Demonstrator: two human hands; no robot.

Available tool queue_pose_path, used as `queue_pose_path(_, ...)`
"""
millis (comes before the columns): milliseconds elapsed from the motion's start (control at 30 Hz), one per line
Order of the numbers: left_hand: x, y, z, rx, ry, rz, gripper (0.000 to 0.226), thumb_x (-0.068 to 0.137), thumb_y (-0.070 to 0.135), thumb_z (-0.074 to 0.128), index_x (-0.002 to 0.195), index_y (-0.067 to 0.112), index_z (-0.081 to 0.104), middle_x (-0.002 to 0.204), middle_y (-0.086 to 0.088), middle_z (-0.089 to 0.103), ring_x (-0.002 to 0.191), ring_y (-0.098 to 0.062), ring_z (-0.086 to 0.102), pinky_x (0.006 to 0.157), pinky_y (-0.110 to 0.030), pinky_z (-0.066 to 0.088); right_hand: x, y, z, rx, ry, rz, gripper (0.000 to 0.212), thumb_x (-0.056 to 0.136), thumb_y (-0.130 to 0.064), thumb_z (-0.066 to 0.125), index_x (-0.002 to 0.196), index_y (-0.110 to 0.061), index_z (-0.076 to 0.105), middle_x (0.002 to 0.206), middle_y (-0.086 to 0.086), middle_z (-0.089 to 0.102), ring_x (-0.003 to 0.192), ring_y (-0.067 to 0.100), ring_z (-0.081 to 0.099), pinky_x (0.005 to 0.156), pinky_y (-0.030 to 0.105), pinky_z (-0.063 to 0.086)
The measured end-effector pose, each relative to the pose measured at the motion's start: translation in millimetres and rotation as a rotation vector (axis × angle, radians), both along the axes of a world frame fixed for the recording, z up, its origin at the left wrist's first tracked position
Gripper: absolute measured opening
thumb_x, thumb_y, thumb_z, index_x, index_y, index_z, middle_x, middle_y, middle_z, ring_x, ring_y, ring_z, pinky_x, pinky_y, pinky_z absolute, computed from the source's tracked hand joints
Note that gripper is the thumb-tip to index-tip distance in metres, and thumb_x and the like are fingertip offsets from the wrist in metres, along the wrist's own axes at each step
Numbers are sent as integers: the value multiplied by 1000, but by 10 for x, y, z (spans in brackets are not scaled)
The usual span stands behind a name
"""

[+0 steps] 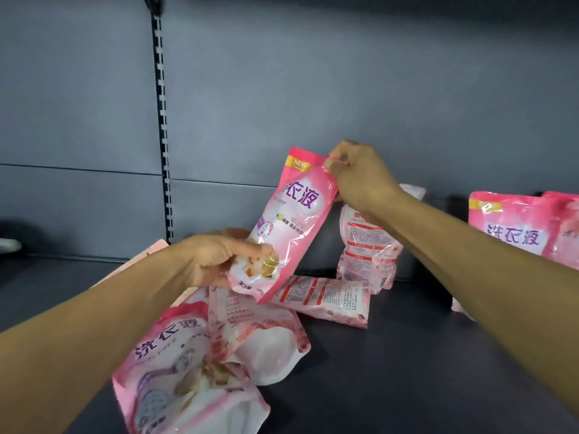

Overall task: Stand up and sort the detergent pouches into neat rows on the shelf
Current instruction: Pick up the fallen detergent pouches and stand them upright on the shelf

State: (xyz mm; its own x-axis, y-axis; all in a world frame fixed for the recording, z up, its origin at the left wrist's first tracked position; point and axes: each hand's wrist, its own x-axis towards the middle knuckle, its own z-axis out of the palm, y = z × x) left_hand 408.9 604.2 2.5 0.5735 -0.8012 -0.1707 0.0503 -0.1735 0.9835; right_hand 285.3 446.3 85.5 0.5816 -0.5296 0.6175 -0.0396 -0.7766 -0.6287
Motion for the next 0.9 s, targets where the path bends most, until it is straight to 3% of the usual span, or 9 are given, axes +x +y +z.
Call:
queue_pose_path(67,-217,-102,66,44,-20,-102,33,61,16,73,93,18,66,82,1,72,72,-14,65,69,-31,49,-230,-66,130,-49,-25,-29,30,92,-12,49,63,-21,46,70,2,54,72,26,55,72,41,51)
queue_pose_path(167,-543,-339,136,60,-81,-176,28,68,15,71,94,23,64,94,6,69,86,-10,60,77,-33,40,-620,-212,279,-141,-53,-118,24,90,-11,51,68,-19,50,66,0,52,67,19,50,64,28,43)
queue_pose_path(267,-913,-685,219,-70,-70,-229,27,68,21,69,92,26,59,93,9,69,93,-10,60,87,-36,37,-1070,-416,317,-193,-25,-204,11,90,-10,52,82,-12,59,66,-2,50,58,12,43,51,20,34)
queue_pose_path(333,-1160,-938,285,-222,-3,-205,14,76,18,67,82,26,58,76,10,68,80,-11,59,75,-31,42,-1396,-585,292,-197,4,-276,12,91,-10,52,86,-9,62,72,3,54,64,16,47,51,21,33)
queue_pose_path(400,-1416,-1202,336,-294,24,-139,20,87,8,60,75,25,59,67,9,65,71,-11,58,63,-26,43,-1725,-767,244,-167,20,-342,14,91,-10,52,80,-13,61,79,3,56,74,18,50,58,24,34)
queue_pose_path(533,-1899,-1713,299,-302,-4,-70,18,89,12,61,75,23,60,71,7,65,70,-11,60,69,-29,44,-2195,-1072,87,-103,21,-418,30,90,-7,51,64,-21,50,69,-1,52,74,18,48,65,21,33)
queue_pose_path(733,-2284,-2247,263,-353,-155,101,7,89,17,62,83,18,64,69,7,57,59,-5,46,49,-17,36,-2509,-1439,-127,-88,23,-471,16,91,-2,49,82,-7,61,79,4,58,75,17,51,55,18,30)
queue_pose_path(833,-2313,-2385,238,-317,-206,110,17,91,18,61,74,21,62,70,4,60,58,-7,49,51,-21,36,-2551,-1615,-195,-76,39,-486,21,90,-1,49,75,-11,59,74,-1,59,69,15,51,47,17,34)
queue_pose_path(900,-2304,-2440,200,-289,-221,113,13,92,19,59,80,20,64,77,0,63,61,-10,52,54,-23,38,-2542,-1666,-242,-93,66,-503,21,91,-3,50,74,-13,57,67,-7,53,59,7,47,45,10,32)
